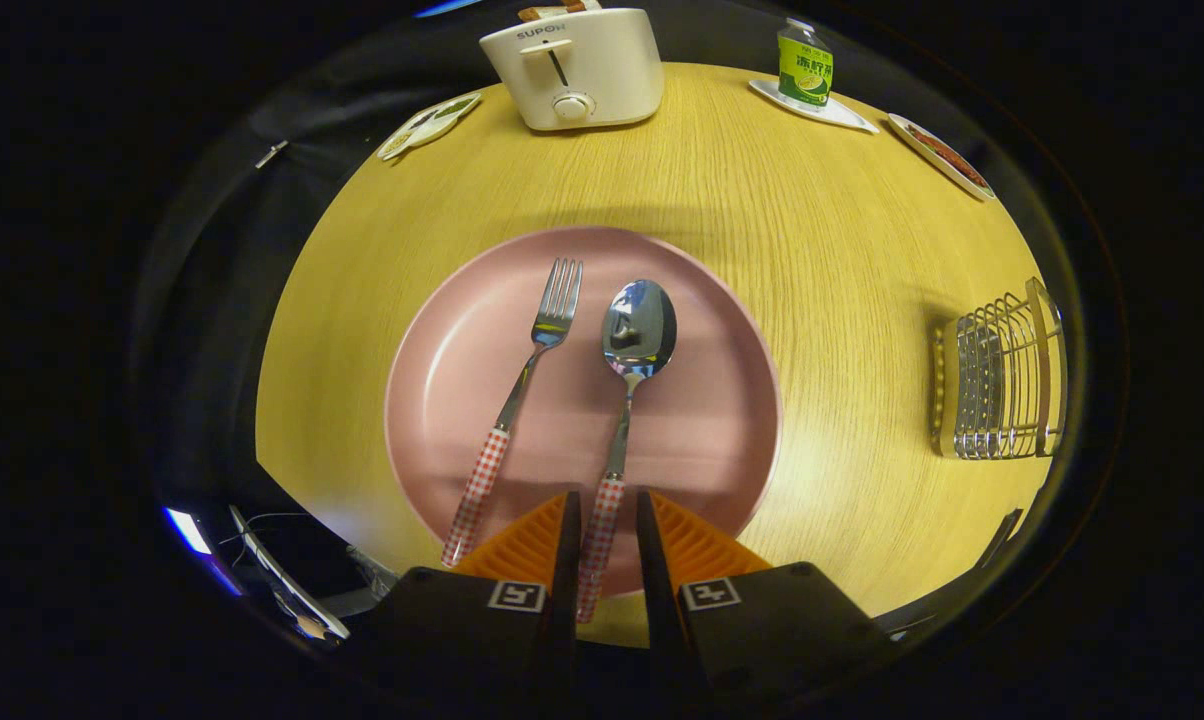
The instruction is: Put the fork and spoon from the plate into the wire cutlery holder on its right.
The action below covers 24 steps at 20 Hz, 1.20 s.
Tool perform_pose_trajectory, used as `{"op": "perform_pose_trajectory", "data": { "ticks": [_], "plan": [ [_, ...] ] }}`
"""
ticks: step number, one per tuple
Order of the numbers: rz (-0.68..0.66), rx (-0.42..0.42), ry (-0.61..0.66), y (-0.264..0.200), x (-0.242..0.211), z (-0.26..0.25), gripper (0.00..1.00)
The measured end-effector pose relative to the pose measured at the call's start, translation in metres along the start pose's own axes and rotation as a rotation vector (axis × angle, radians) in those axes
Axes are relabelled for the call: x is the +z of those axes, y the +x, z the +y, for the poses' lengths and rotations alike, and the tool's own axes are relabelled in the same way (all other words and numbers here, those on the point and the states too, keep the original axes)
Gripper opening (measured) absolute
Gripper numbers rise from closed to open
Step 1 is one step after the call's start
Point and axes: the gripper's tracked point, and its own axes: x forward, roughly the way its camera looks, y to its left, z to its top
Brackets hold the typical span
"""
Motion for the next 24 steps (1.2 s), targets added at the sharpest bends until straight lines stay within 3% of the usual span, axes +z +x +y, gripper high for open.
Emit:
{"op": "perform_pose_trajectory", "data": {
  "ticks": [2,7,15,19,24],
  "plan": [
    [0.015,0.006,0.011,-0.001,-0.001,-0.001,0.21],
    [0.025,0.077,0.031,-0.008,0.003,0.003,0.1],
    [-0.035,0.174,-0.014,-0.101,0.012,-0.028,0.1],
    [-0.023,0.155,-0.017,-0.151,0.0,-0.082,0.1],
    [0.037,0.06,-0.085,-0.197,-0.008,-0.159,0.1]
  ]
}}
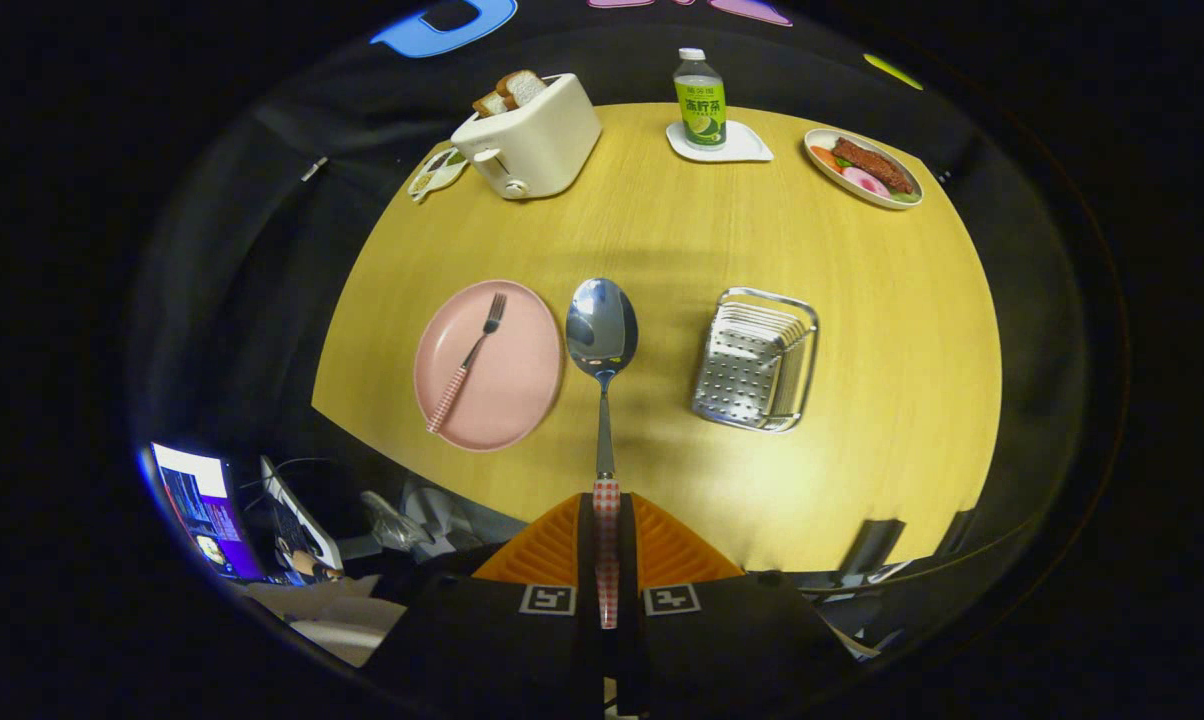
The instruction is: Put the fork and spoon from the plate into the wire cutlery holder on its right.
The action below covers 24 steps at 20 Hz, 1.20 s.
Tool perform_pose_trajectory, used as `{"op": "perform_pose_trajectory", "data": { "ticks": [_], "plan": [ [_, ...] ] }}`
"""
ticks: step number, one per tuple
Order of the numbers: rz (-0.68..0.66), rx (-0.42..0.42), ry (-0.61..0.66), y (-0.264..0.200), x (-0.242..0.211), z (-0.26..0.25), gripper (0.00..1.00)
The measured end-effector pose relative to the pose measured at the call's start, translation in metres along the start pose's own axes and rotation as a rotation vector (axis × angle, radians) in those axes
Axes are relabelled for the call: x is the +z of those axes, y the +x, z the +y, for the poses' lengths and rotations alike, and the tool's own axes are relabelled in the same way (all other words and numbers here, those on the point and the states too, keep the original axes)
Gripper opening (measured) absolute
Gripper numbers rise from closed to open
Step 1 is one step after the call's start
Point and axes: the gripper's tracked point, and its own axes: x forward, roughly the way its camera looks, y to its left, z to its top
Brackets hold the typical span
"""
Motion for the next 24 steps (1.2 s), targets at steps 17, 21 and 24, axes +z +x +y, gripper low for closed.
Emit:
{"op": "perform_pose_trajectory", "data": {
  "ticks": [17,21,24],
  "plan": [
    [0.441,-0.138,-0.158,0.018,0.012,-0.095,0.1],
    [0.515,-0.15,-0.14,0.031,0.015,-0.1,0.11],
    [0.531,-0.182,-0.168,0.038,0.021,-0.105,0.14]
  ]
}}
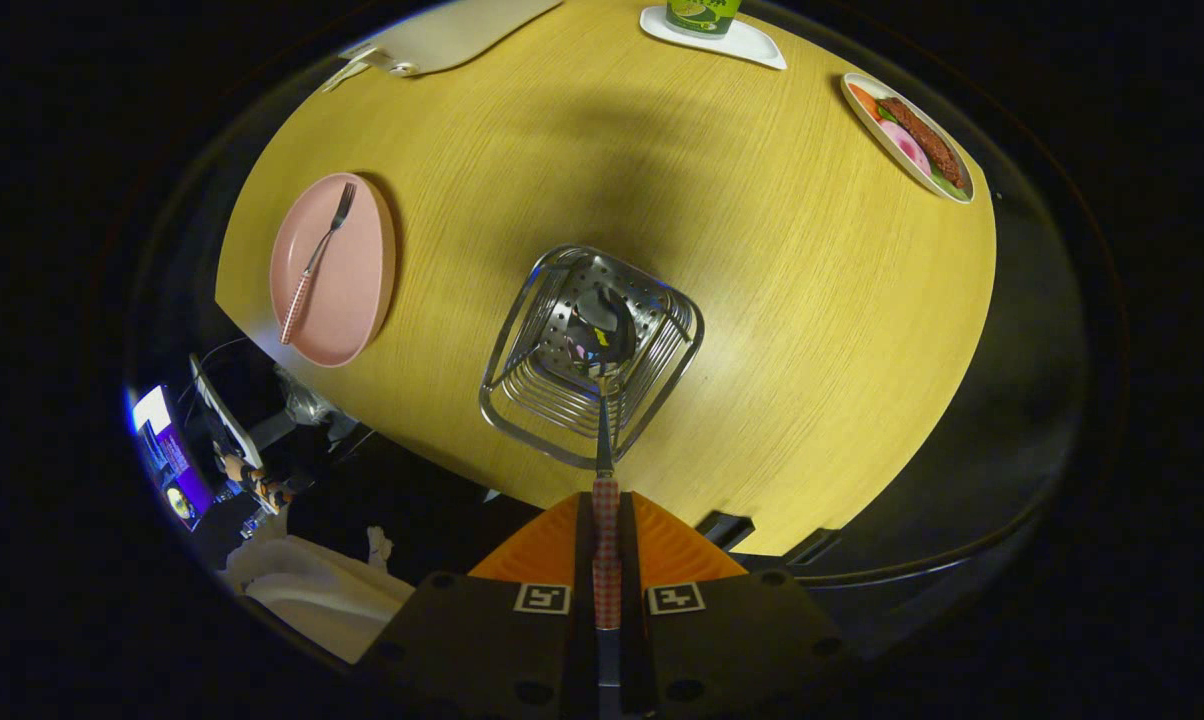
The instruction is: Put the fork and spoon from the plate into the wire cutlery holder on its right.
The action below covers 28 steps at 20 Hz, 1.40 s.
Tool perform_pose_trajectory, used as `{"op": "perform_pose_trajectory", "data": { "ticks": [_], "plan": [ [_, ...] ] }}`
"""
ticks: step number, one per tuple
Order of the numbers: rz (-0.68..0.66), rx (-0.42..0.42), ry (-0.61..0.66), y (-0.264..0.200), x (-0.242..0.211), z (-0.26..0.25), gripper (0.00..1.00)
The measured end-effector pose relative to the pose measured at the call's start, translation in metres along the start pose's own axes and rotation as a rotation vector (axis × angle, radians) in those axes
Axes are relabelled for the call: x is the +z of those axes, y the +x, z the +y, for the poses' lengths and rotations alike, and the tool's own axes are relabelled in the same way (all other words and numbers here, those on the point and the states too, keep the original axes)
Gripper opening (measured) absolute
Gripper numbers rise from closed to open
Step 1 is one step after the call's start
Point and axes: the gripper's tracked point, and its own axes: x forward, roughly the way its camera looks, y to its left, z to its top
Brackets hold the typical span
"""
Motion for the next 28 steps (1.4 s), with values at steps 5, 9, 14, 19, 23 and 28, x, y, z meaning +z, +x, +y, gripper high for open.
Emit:
{"op": "perform_pose_trajectory", "data": {
  "ticks": [5,9,14,19,23,28],
  "plan": [
    [-0.074,0.004,-0.018,-0.012,0.023,0.004,0.31],
    [-0.228,0.052,0.034,-0.037,0.044,0.012,0.71],
    [-0.417,0.068,0.067,-0.062,0.047,0.023,0.99],
    [-0.624,0.099,0.089,-0.091,0.048,0.052,1.0],
    [-0.739,0.118,0.062,-0.113,0.046,0.088,1.0],
    [-0.8,0.195,0.024,-0.126,0.05,0.152,1.0]
  ]
}}
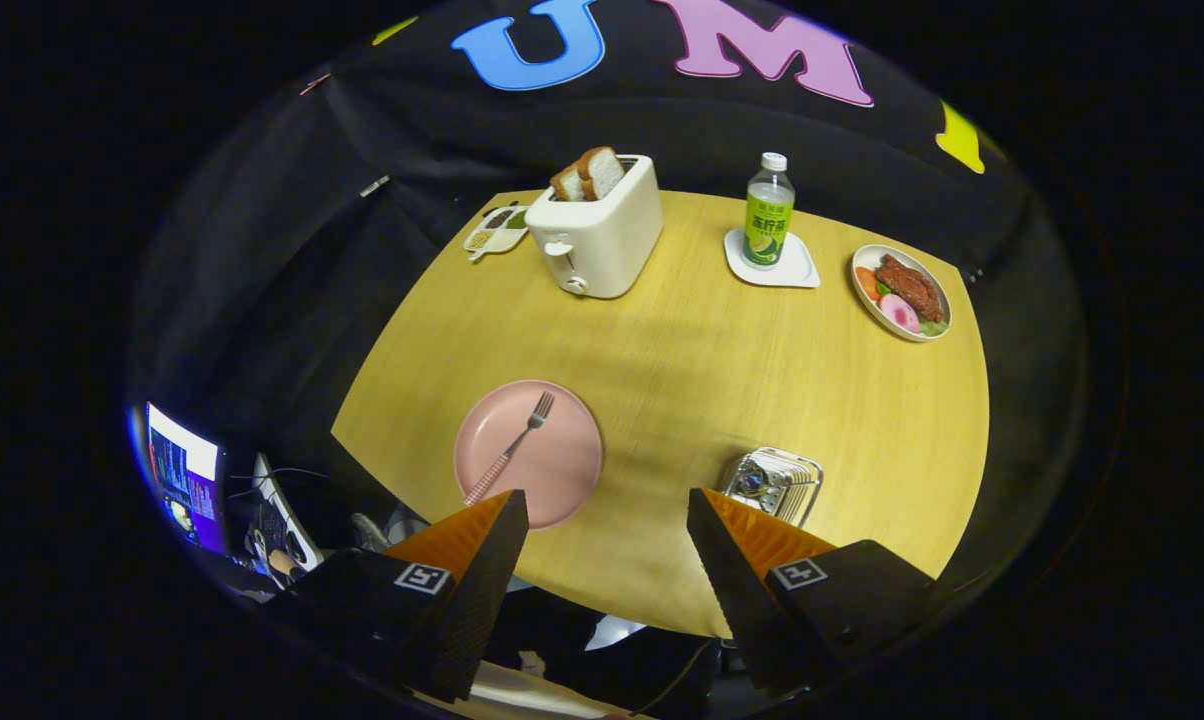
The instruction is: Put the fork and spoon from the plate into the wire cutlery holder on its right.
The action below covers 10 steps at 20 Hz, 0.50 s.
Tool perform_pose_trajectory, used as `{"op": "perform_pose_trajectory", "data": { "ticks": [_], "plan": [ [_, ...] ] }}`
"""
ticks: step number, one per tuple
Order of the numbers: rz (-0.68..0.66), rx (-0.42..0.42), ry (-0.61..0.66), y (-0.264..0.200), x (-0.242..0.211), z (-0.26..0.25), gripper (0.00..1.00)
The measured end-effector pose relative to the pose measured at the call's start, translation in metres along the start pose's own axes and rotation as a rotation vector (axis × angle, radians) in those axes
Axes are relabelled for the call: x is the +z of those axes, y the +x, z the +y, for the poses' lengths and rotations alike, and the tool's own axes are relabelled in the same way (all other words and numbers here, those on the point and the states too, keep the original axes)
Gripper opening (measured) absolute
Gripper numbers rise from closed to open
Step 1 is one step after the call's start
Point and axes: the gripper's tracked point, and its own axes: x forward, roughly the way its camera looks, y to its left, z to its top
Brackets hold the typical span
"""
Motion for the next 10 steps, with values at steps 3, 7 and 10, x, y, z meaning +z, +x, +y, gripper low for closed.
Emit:
{"op": "perform_pose_trajectory", "data": {
  "ticks": [3,7,10],
  "plan": [
    [-0.004,0.05,0.036,0.013,0.001,0.035,1.0],
    [0.012,0.103,0.13,0.047,-0.002,0.075,1.0],
    [0.072,0.122,0.199,0.087,-0.018,0.099,1.0]
  ]
}}
